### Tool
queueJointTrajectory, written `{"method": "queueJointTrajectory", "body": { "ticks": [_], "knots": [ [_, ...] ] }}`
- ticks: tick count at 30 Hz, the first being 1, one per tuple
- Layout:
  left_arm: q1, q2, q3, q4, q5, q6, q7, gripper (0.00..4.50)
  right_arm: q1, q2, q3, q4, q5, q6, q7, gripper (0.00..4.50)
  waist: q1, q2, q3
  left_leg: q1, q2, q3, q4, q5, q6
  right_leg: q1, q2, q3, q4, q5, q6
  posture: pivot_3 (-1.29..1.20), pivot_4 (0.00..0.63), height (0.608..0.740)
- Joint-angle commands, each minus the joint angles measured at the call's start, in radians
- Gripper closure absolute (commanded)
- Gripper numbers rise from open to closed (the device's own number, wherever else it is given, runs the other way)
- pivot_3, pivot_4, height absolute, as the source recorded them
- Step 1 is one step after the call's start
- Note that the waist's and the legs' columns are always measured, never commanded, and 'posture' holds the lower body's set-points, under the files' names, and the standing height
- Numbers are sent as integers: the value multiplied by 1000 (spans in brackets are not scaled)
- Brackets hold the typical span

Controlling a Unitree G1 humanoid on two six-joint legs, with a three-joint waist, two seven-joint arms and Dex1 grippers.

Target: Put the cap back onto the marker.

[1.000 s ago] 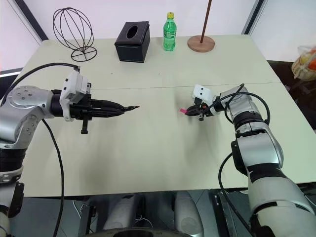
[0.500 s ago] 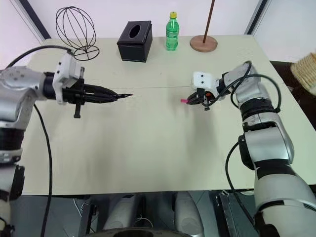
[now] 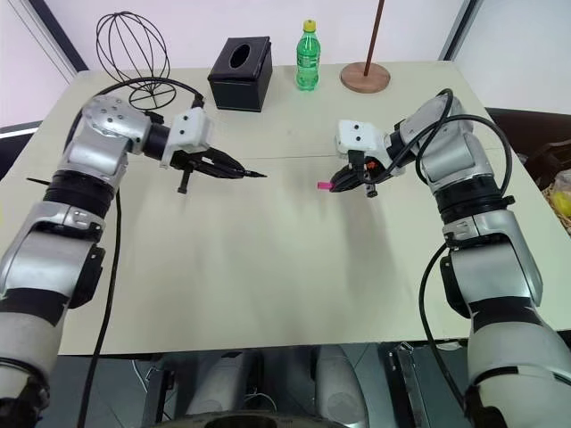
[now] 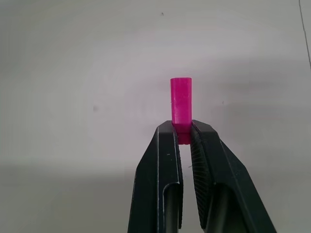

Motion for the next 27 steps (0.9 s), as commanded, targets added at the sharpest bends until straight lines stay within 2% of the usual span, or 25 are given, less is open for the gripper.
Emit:
{"method": "queueJointTrajectory", "body": {
  "ticks": [1,13,27],
  "knots": [
    [-48,-37,12,46,25,-60,36,4500,-50,13,-4,-14,14,27,-16,4429,1,0,0,0,0,0,0,0,0,0,0,0,0,0,0,0,150,740],
    [-62,-135,52,69,10,-56,70,4500,-65,67,-3,8,20,24,-60,4429,1,0,0,0,-1,0,0,0,0,0,-1,0,0,0,0,0,150,740],
    [-40,-141,59,44,13,-36,55,4500,-87,85,-6,74,16,-18,-80,4429,1,0,0,0,-1,0,0,0,0,0,-1,0,0,0,0,0,150,740]
  ]
}}
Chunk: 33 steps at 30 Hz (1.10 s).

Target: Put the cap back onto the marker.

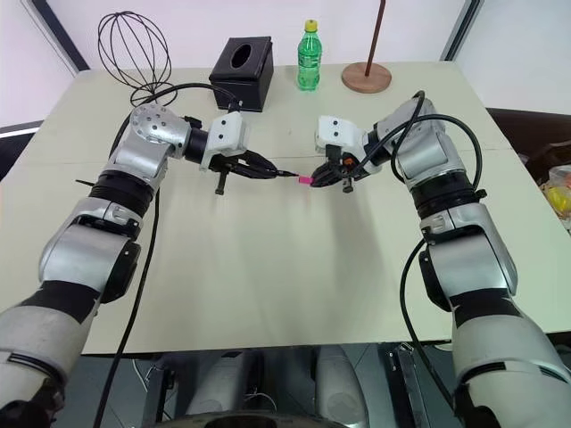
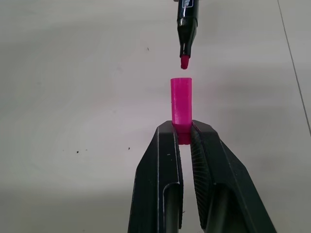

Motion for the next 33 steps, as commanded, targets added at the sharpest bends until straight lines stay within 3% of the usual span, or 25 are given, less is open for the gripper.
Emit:
{"method": "queueJointTrajectory", "body": {
  "ticks": [1,33],
  "knots": [
    [-6,7,22,-29,-11,-2,-6,4500,-38,-6,-10,-4,15,-18,-3,4429,1,0,0,0,0,0,0,0,0,0,0,0,0,0,0,0,150,740],
    [1,-23,9,5,21,-19,29,4500,-36,-1,-16,-27,33,-2,-2,4429,0,0,0,0,0,0,0,0,0,0,0,0,0,0,0,0,150,740]
  ]
}}
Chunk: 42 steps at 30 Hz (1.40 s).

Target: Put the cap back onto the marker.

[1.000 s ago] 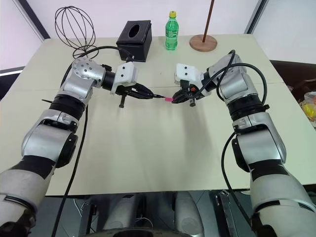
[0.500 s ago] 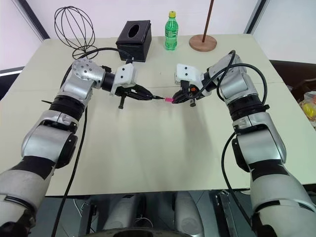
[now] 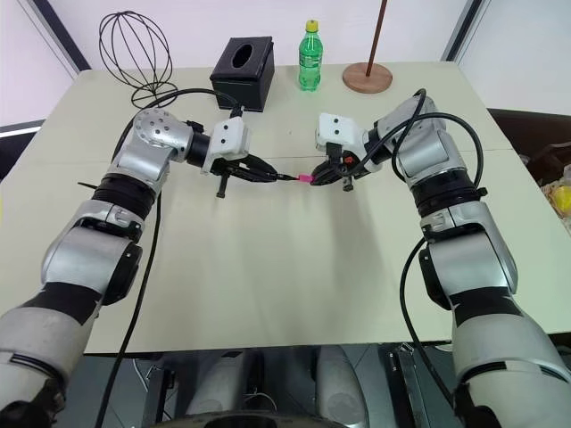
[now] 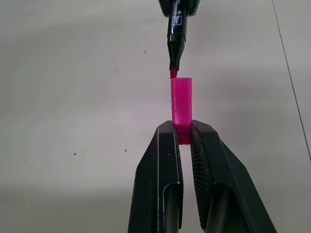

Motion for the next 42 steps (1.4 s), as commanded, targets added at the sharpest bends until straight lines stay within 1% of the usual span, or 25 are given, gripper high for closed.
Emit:
{"method": "queueJointTrajectory", "body": {
  "ticks": [1,11,19,26,33,42],
  "knots": [
    [-14,-8,10,0,6,-18,17,4500,-27,0,-15,-40,24,5,-3,4429,0,0,0,0,0,0,0,0,0,0,0,0,0,0,0,0,150,740],
    [-30,-41,4,26,21,-27,43,4500,-19,7,-8,-52,30,9,-11,4429,0,0,0,0,0,0,0,0,0,0,0,0,0,0,0,0,150,740],
    [-31,-72,-34,47,85,-51,78,4500,-24,19,16,-42,9,-26,-25,4429,0,0,0,0,0,0,0,0,0,0,0,0,0,0,0,0,150,740],
    [-40,-96,-39,47,109,-36,90,4500,-42,34,46,16,-35,-77,-65,4429,0,0,0,0,0,0,0,0,0,0,0,0,0,0,0,0,150,740],
    [-42,-124,-27,32,109,4,87,4500,-64,65,47,72,-60,-113,-98,4429,-1,0,0,0,0,0,0,0,0,0,0,0,0,0,0,0,150,740],
    [-18,-159,-35,-18,110,-65,107,4500,-93,103,26,93,-37,-79,-79,4429,0,0,0,0,0,0,0,0,0,0,0,0,0,0,0,0,150,740]
  ]
}}
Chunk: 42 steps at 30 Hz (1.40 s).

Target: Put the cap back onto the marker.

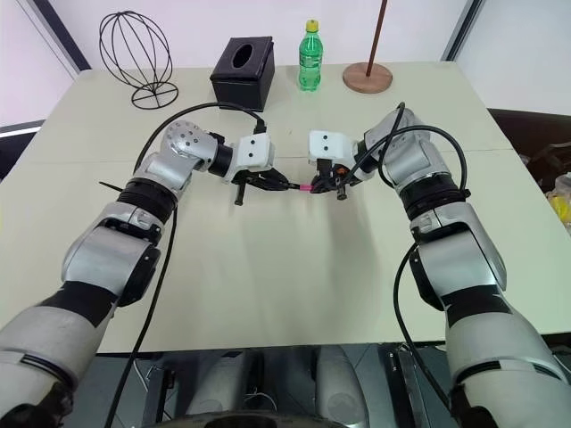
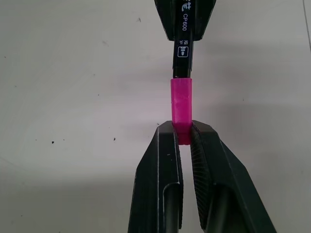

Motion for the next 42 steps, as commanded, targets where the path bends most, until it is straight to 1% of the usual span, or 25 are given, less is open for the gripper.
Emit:
{"method": "queueJointTrajectory", "body": {
  "ticks": [1,8,16,26,35,42],
  "knots": [
    [0,-70,-9,-93,-36,-65,-10,4500,-82,55,-37,-16,49,13,-5,4429,0,0,0,0,0,0,0,0,0,0,0,0,0,0,0,0,150,740],
    [15,-88,5,-122,-51,-77,-2,4500,-91,68,-46,-30,62,35,12,4429,0,0,0,0,0,0,0,0,0,0,0,0,0,0,0,0,150,740],
    [8,-104,54,-124,-99,-41,-20,4500,-92,72,-66,-57,77,63,10,4429,0,0,0,0,0,0,0,0,0,0,0,0,0,0,0,0,150,740],
    [3,-112,69,-114,-88,-16,-46,4500,-95,82,-71,-90,74,46,-9,4429,0,0,0,0,0,0,0,0,0,0,0,0,0,0,0,0,150,740],
    [-8,-71,77,-87,-56,2,-39,4500,-71,55,-52,-86,45,-10,-3,4429,0,0,0,0,0,0,0,0,0,0,0,0,0,0,0,0,150,740],
    [-25,-2,46,-49,13,-14,7,4500,-48,14,-23,-59,3,-67,7,4429,0,0,0,0,0,0,0,0,0,0,0,0,0,0,0,0,150,740]
  ]
}}
